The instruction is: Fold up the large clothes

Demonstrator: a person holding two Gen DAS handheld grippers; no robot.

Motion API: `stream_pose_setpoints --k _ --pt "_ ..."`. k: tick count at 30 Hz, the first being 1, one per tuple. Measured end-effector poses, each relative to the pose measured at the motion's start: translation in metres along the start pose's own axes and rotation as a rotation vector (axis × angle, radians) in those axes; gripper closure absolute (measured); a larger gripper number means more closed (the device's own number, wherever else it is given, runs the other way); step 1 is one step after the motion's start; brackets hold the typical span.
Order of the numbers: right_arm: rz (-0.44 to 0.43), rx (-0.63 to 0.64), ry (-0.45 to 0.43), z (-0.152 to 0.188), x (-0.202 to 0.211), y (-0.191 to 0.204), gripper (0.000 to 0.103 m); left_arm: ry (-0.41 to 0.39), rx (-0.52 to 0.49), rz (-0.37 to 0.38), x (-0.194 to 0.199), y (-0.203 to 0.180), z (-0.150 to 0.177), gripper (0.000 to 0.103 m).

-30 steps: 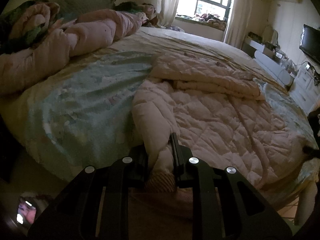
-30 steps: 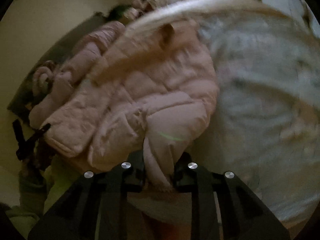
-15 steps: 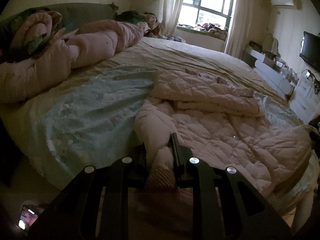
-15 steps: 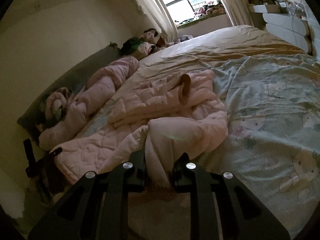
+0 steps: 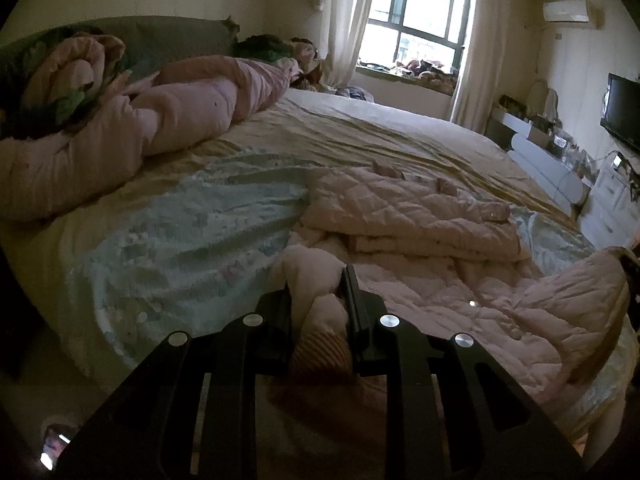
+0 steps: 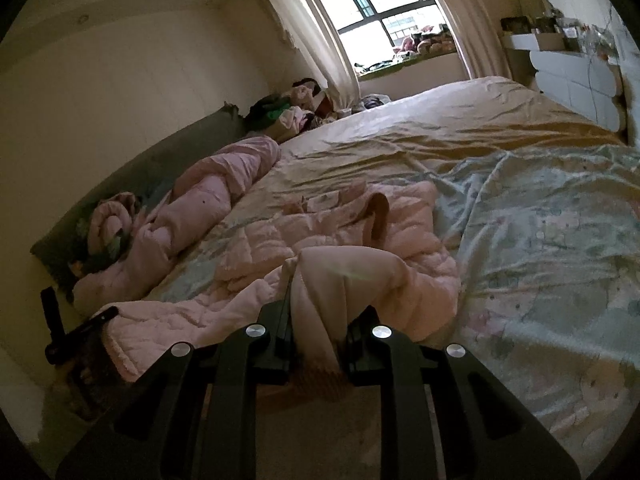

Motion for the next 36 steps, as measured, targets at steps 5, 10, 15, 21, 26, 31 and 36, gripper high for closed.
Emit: stream_pose_setpoints --k 5,10,15,21,26,31,36 --pt "0.014 0.015 -0.021 -0.018 -0.011 0.001 0.086 -0.015 0.004 0.005 -0.006 0.001 -0.015 0.088" --pt "0.031 0.021 -0.038 -0.031 -0.019 0.000 0.086 -0.032 -0.006 0.012 -0.012 -0.001 -0.031 0.088" --pt "0.025 0.018 -0.062 -0.047 -0.027 -0.002 0.086 -0.043 -0.012 0.019 -0.024 -0.002 -0.051 0.088" --pt "0.034 0.012 -0.081 -0.069 -0.041 -0.008 0.086 -0.052 -0.015 0.027 -0.042 0.000 -0.074 0.088" --pt "0.044 -0.001 -0.096 -0.086 -0.056 -0.014 0.086 -0.055 -0.023 0.031 -0.059 -0.002 -0.096 0.087" --pt "0.050 -0.021 -0.105 -0.106 -0.075 -0.023 0.086 -0.062 -0.019 0.033 -0.075 -0.001 -0.117 0.087" --pt "0.065 -0.028 -0.111 -0.128 -0.097 -0.027 0.087 -0.066 -0.030 0.017 -0.093 -0.001 -0.137 0.087"
Point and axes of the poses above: each gripper's, at about its wrist camera, not at the fingertips, and x roughly against the way its jaws point, y to its left, z to its underside, the point moved 8 cm from there along -x, roughly the way its jaws point, and after that the axes turned 5 degrees about -x, right-handed, at the moved point
